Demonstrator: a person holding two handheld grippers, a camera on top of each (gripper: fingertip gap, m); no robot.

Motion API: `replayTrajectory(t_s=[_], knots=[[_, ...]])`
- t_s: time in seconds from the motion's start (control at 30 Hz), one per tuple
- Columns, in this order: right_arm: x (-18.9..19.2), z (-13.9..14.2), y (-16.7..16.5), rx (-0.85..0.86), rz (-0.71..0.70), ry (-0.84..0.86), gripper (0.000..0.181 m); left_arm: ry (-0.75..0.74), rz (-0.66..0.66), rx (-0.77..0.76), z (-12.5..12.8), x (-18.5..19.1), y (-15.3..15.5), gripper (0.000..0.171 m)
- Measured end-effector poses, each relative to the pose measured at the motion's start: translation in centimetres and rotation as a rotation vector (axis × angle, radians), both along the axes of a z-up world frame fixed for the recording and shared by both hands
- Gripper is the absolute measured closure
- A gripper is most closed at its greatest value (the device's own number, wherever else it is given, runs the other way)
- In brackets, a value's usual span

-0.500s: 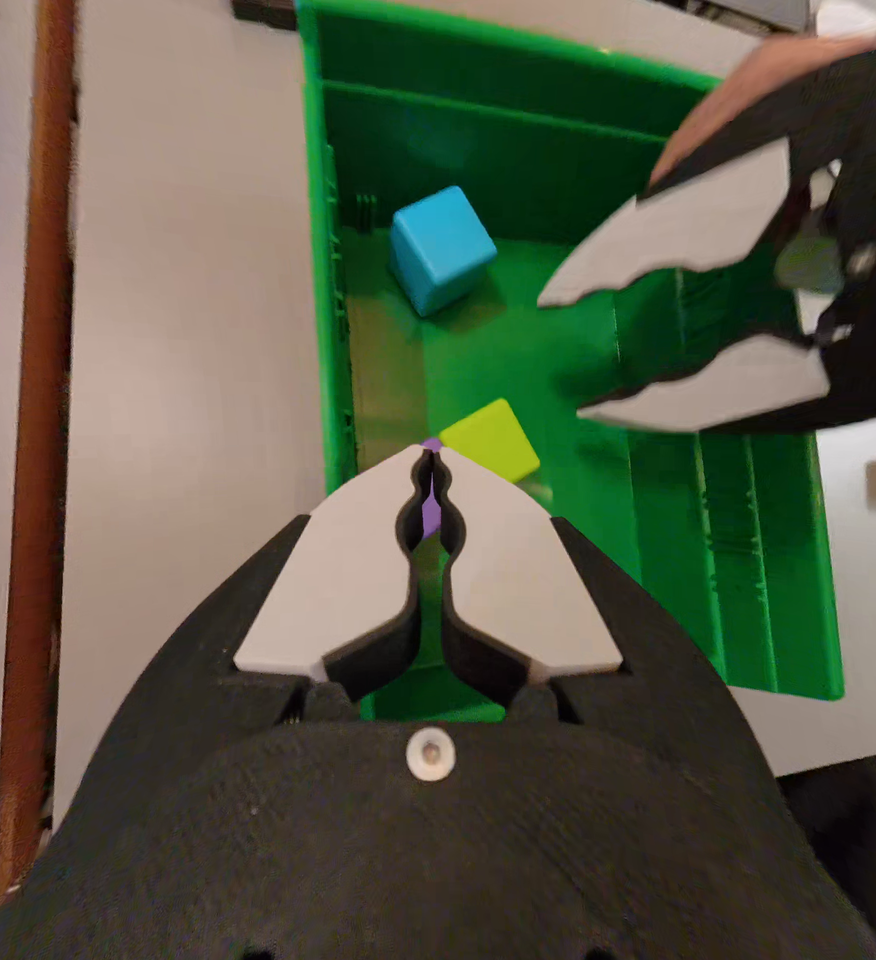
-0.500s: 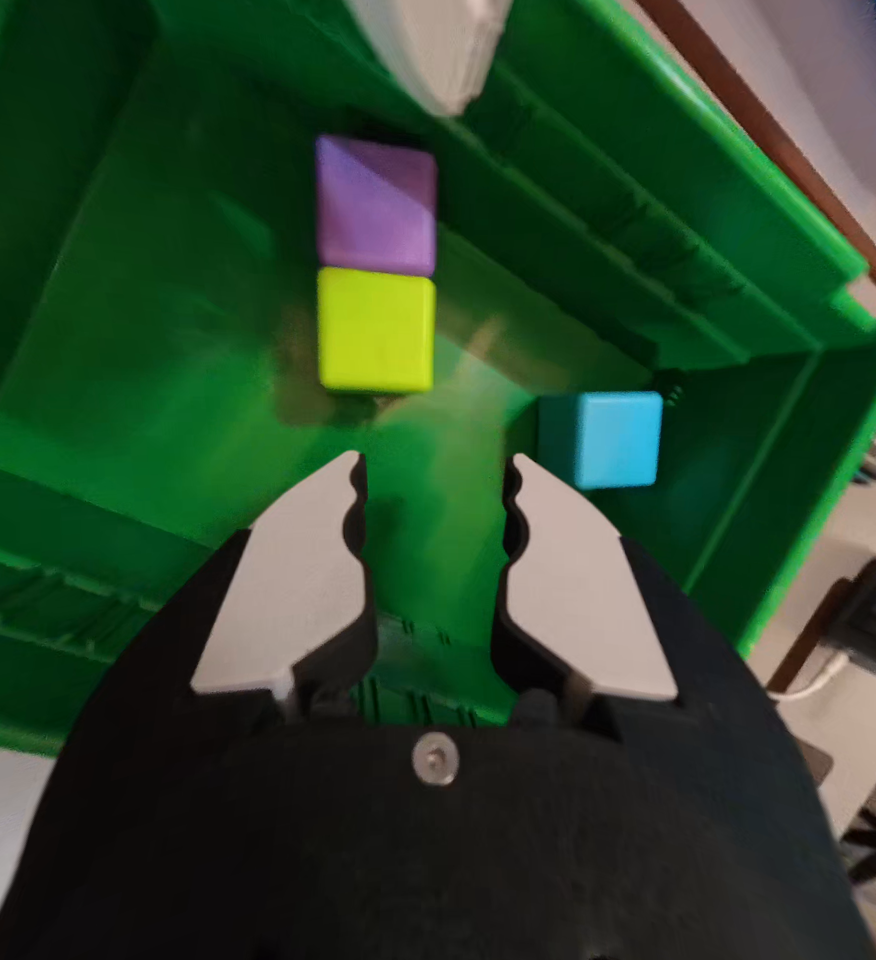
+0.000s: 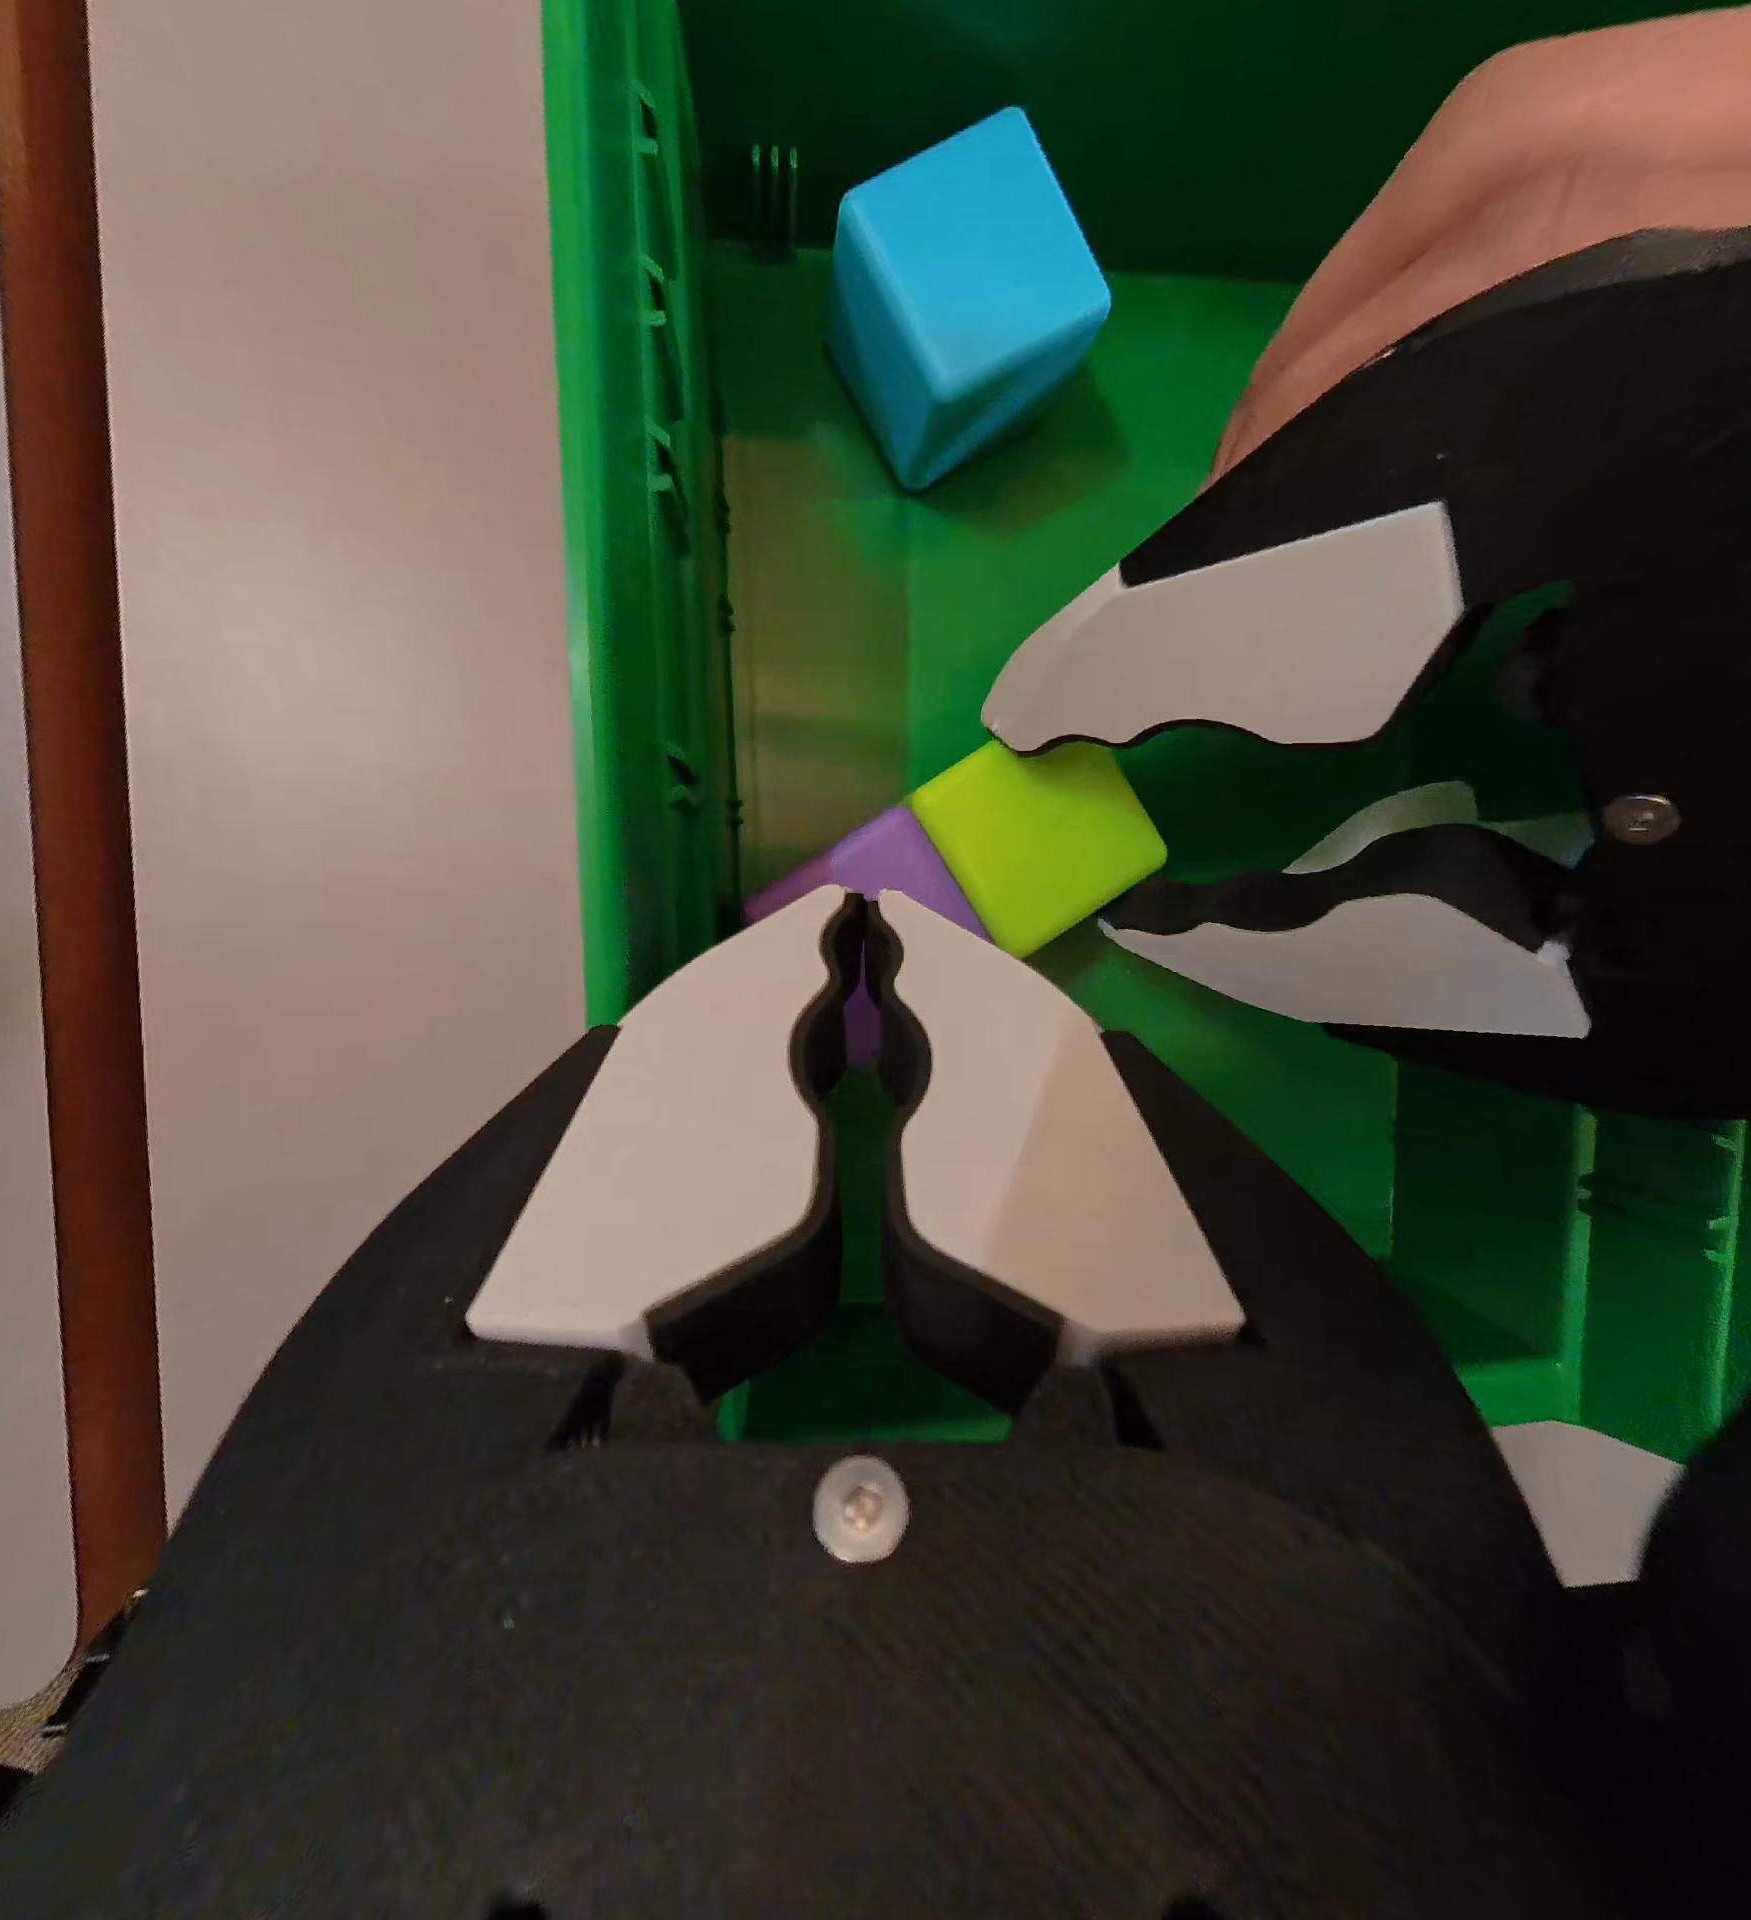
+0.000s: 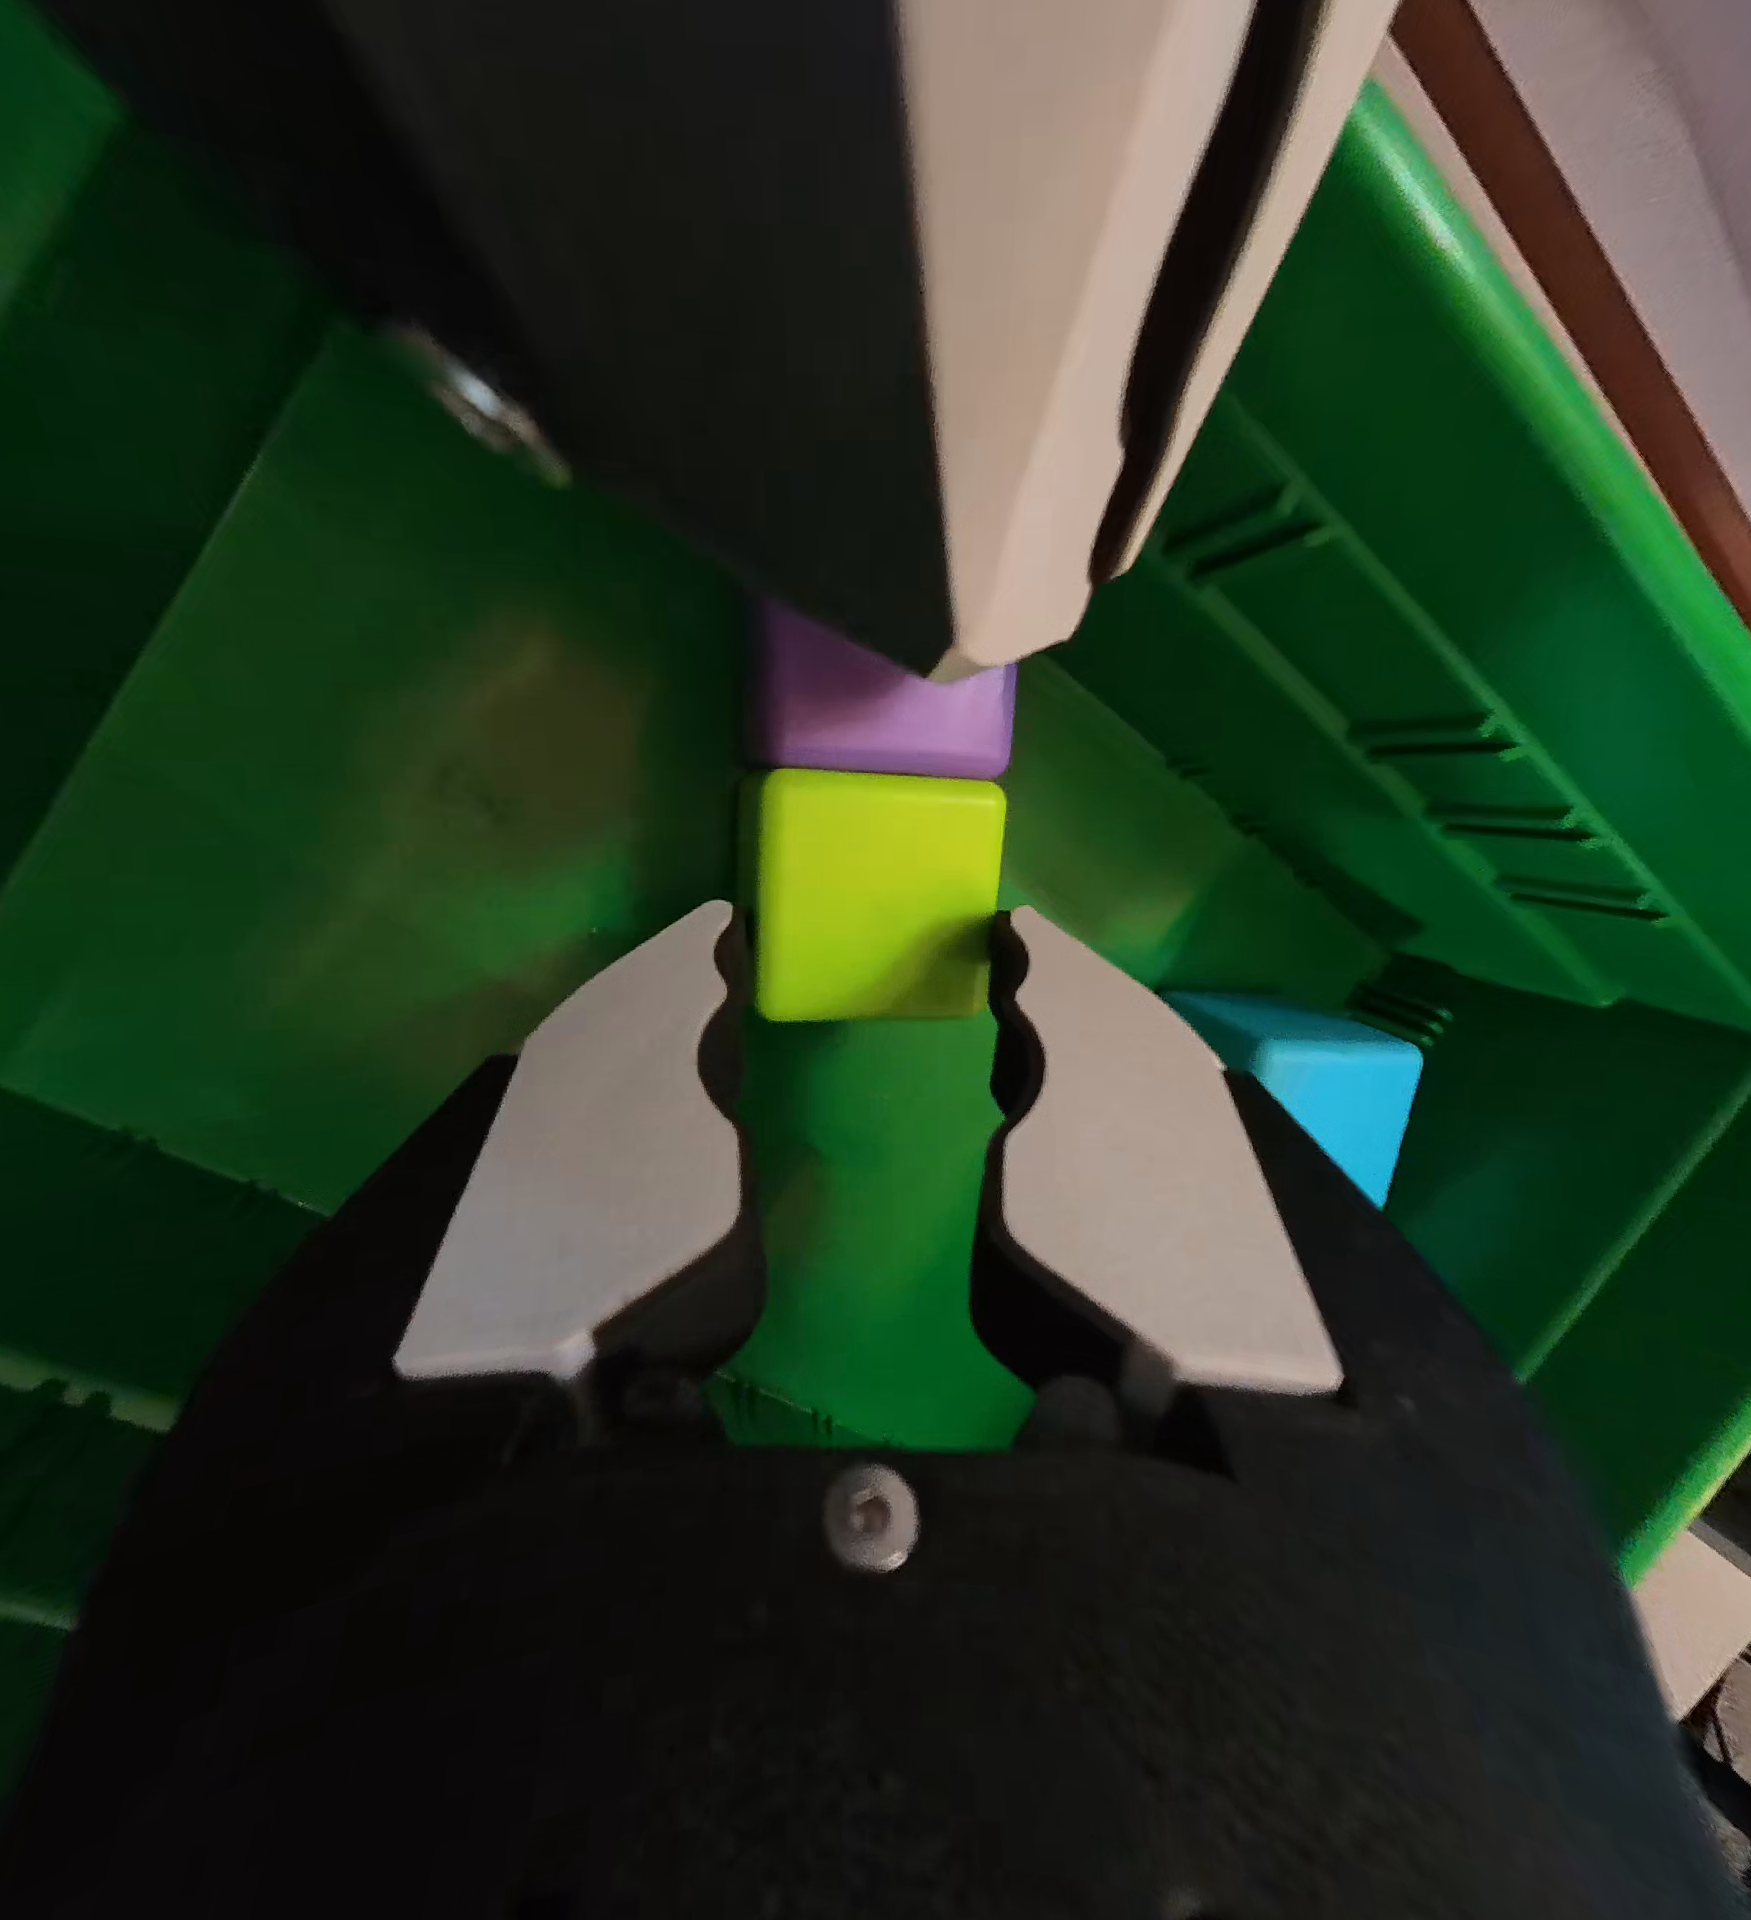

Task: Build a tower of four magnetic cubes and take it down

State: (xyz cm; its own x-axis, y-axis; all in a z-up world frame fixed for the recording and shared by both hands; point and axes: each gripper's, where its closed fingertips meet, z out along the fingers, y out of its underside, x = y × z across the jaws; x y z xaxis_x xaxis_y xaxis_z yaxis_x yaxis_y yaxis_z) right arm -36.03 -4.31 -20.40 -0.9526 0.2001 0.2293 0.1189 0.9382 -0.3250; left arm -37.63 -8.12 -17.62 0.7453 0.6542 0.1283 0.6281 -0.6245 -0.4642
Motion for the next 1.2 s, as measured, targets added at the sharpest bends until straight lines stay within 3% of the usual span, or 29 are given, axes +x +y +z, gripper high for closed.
replayTrajectory(t_s=[0.03,0.33,0.47,0.63,0.73,0.83,0.93,1.07,1.2], knots=[[0.0,0.0,0.0,0.001,0.002,0.003,0.135,0.002,-0.004,-0.004,0.0,0.0,0.0,0.171],[1.8,2.2,1.2,-0.006,0.014,0.037,0.136,-0.05,-0.098,-0.026,-0.7,1.7,0.6,0.17],[2.9,1.6,3.0,0.061,0.019,0.043,0.136,-0.029,-0.111,-0.09,-1.2,1.8,0.4,0.169],[3.6,1.3,3.2,0.032,-0.004,0.012,0.135,-0.091,-0.171,0.024,-0.6,3.5,2.6,0.169],[3.8,1.2,3.2,0.03,0.008,0.008,0.135,-0.074,-0.189,-0.007,-1.0,3.4,2.5,0.17],[4.1,1.6,3.3,0.017,0.024,-0.003,0.135,0.004,-0.347,0.008,-0.5,4.2,3.1,0.17],[4.4,2.2,3.5,-0.01,0.062,0.016,0.135,0.131,-0.538,-0.019,0.0,5.4,3.2,0.14],[4.9,3.2,3.2,-0.08,0.062,-0.006,0.136,0.154,-0.64,0.134,1.6,6.7,4.5,0.13],[5.5,4.5,2.7,-0.142,0.102,0.005,0.137,0.165,-0.663,0.092,0.7,6.6,4.0,0.128]])
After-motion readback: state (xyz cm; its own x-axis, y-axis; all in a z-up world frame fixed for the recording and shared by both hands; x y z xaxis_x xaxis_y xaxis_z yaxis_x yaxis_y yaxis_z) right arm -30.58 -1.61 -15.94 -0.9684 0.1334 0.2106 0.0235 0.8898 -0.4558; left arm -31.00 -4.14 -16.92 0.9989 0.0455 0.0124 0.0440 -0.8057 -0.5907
